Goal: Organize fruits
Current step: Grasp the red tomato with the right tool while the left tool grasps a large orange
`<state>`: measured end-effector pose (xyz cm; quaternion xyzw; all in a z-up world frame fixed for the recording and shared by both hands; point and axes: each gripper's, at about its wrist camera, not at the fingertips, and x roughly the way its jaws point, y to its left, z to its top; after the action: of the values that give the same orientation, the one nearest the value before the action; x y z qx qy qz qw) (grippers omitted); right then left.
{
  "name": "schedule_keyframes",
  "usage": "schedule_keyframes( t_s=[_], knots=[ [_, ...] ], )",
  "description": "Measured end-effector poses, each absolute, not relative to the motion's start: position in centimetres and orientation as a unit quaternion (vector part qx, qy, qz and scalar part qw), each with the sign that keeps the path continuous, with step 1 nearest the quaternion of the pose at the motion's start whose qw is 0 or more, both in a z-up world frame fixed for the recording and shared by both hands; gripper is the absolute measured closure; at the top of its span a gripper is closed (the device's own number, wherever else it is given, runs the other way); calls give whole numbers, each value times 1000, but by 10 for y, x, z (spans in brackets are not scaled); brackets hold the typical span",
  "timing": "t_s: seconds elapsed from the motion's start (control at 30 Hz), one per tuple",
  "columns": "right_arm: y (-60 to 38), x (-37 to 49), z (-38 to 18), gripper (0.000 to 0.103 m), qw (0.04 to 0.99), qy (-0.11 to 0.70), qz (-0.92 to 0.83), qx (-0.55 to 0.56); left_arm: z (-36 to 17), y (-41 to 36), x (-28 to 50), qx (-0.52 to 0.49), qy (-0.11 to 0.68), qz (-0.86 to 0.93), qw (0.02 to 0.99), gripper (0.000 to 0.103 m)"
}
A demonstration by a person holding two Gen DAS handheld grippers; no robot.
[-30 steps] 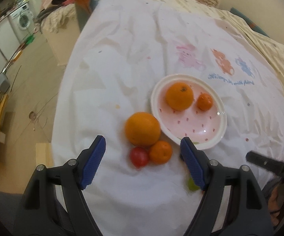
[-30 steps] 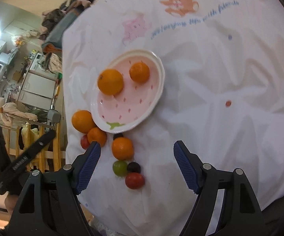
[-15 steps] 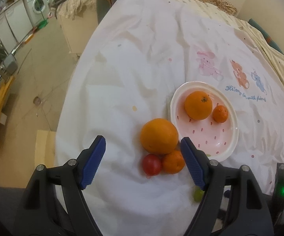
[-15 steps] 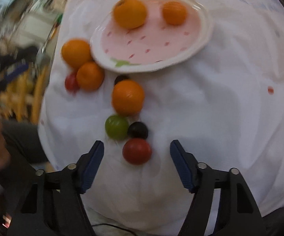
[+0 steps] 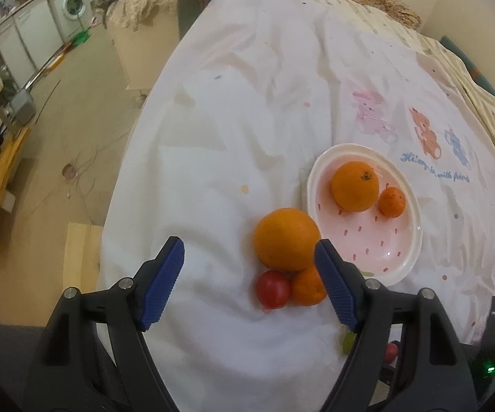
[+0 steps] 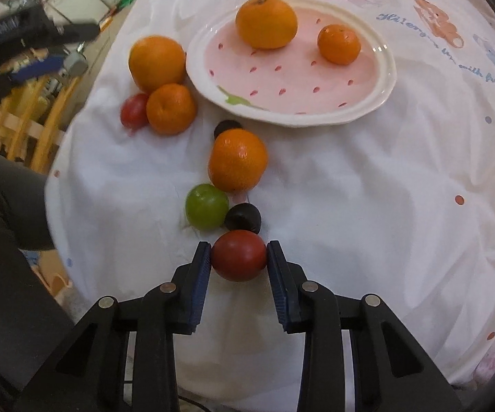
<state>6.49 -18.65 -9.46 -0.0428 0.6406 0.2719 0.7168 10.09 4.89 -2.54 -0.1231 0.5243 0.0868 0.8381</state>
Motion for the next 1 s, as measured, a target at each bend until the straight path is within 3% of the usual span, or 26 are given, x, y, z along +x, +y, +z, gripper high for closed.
schedule_keyframes(
  t_s=[0.43, 0.83, 1.0],
  knots=[
    [-249, 109, -27, 68, 780, 564, 258, 81, -46, 38, 106, -122, 555, 69, 820, 28],
    [-266, 121, -42, 68, 786, 556, 229, 145, -73, 4, 132, -40, 581, 37, 812, 28],
    [-270, 125, -43, 68, 793, 552, 218, 135, -71, 5, 139, -57, 569, 14, 820, 35]
  ],
)
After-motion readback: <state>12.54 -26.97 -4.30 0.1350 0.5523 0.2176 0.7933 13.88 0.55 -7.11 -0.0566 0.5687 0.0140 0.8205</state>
